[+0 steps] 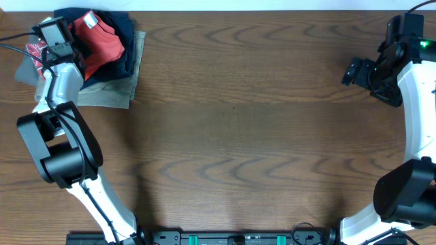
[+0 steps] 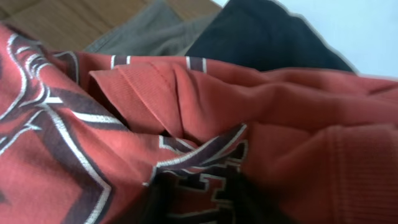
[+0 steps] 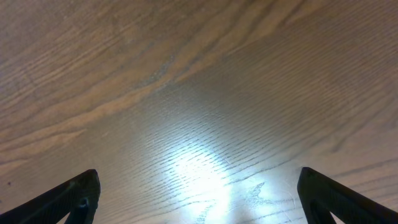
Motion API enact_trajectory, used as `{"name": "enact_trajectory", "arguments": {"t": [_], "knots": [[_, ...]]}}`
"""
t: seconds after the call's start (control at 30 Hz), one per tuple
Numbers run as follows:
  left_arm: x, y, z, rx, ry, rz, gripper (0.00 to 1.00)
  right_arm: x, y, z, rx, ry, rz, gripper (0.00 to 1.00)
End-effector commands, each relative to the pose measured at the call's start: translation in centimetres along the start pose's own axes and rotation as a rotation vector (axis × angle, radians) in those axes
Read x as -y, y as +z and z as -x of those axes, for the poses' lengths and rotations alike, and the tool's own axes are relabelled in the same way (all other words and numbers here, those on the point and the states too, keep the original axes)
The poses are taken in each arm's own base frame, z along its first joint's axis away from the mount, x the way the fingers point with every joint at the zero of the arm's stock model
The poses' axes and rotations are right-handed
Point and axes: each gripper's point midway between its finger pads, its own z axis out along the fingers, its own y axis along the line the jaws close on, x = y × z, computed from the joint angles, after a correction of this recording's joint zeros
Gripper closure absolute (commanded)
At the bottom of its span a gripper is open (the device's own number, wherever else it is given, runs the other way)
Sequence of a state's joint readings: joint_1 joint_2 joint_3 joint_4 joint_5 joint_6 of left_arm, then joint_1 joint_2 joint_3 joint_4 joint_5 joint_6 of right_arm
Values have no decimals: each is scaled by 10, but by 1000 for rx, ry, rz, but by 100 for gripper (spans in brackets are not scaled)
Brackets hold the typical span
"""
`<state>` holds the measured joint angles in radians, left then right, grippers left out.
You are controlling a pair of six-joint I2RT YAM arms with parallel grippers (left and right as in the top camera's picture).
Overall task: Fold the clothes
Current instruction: 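Release the shirt and withdraw the left gripper toward the front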
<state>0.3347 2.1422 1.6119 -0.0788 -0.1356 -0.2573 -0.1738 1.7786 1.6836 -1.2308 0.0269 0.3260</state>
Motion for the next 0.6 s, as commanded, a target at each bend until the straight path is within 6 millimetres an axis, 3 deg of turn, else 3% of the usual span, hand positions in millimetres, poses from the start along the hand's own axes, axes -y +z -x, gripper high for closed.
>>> {"name": "enact_trajectory", "arguments": {"t": [0.0, 0.07, 0.2, 0.3, 0.4, 0.57], "knots": [[-2, -17, 19, 30, -9, 2, 37, 1, -7, 4, 26, 13, -3, 1], [0, -34, 37, 68, -17, -11, 33, 2, -7, 4, 26, 13, -3, 1], [3, -95, 80, 148, -42, -42, 3, 2, -7, 4, 26, 13, -3, 1], [3, -150, 94, 148, -55, -78, 2, 1, -7, 4, 26, 13, -3, 1], [4, -204, 86, 82, -43, -140, 2, 1, -7, 4, 26, 13, -3, 1], [12, -298, 52, -60, -38, -307, 2, 1, -7, 4, 26, 13, -3, 1]]}}
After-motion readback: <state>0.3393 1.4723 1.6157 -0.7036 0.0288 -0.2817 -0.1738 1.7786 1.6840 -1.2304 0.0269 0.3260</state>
